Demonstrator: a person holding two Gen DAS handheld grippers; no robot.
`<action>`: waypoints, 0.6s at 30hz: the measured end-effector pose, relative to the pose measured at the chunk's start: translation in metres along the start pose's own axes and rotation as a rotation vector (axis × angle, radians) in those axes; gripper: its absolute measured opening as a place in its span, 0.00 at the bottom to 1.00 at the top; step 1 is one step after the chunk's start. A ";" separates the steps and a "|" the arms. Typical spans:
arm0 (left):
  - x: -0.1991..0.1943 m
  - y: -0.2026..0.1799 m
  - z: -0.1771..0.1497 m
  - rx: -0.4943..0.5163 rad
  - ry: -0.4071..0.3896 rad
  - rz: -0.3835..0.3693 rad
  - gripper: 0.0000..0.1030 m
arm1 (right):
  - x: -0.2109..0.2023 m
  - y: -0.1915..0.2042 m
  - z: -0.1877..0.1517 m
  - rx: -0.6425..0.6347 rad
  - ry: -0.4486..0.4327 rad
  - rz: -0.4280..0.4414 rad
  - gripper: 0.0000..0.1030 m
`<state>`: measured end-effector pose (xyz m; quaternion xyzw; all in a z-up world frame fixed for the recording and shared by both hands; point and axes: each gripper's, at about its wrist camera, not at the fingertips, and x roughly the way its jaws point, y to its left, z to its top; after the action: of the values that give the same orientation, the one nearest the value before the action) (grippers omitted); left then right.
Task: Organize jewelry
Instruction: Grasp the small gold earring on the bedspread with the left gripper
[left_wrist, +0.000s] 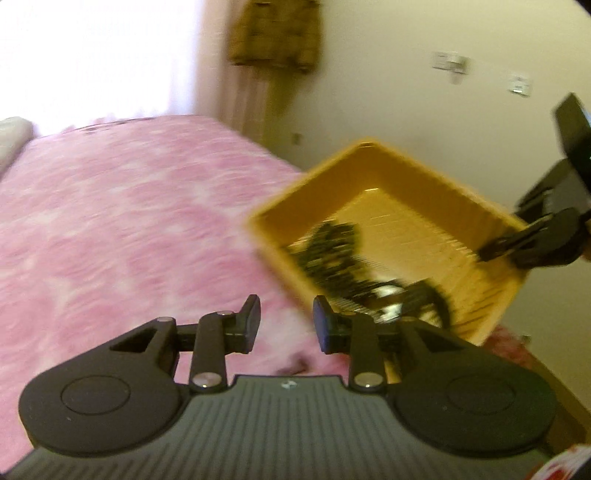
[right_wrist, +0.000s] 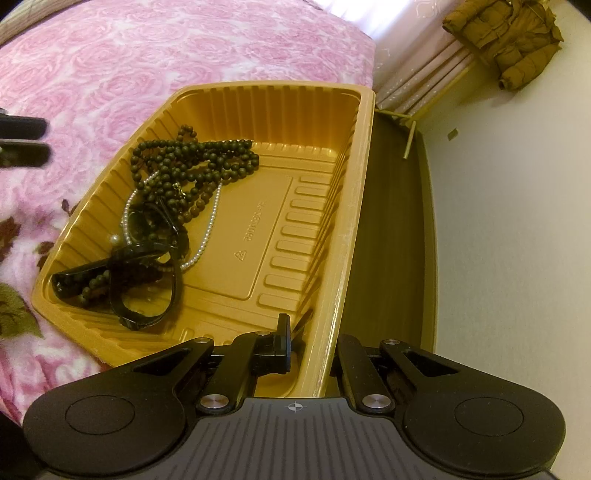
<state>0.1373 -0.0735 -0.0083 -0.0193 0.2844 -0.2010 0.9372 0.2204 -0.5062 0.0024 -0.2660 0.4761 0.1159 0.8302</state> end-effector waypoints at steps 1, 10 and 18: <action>-0.003 0.008 -0.004 -0.004 0.002 0.034 0.29 | 0.000 0.000 0.000 0.000 0.000 0.001 0.05; -0.025 0.068 -0.040 -0.079 0.045 0.188 0.32 | 0.000 -0.001 -0.001 0.002 0.000 0.002 0.05; -0.018 0.066 -0.057 -0.026 0.059 0.216 0.32 | 0.000 -0.001 -0.001 0.004 0.001 0.003 0.05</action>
<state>0.1168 -0.0016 -0.0561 0.0054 0.3147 -0.0957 0.9444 0.2203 -0.5071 0.0022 -0.2640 0.4768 0.1161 0.8304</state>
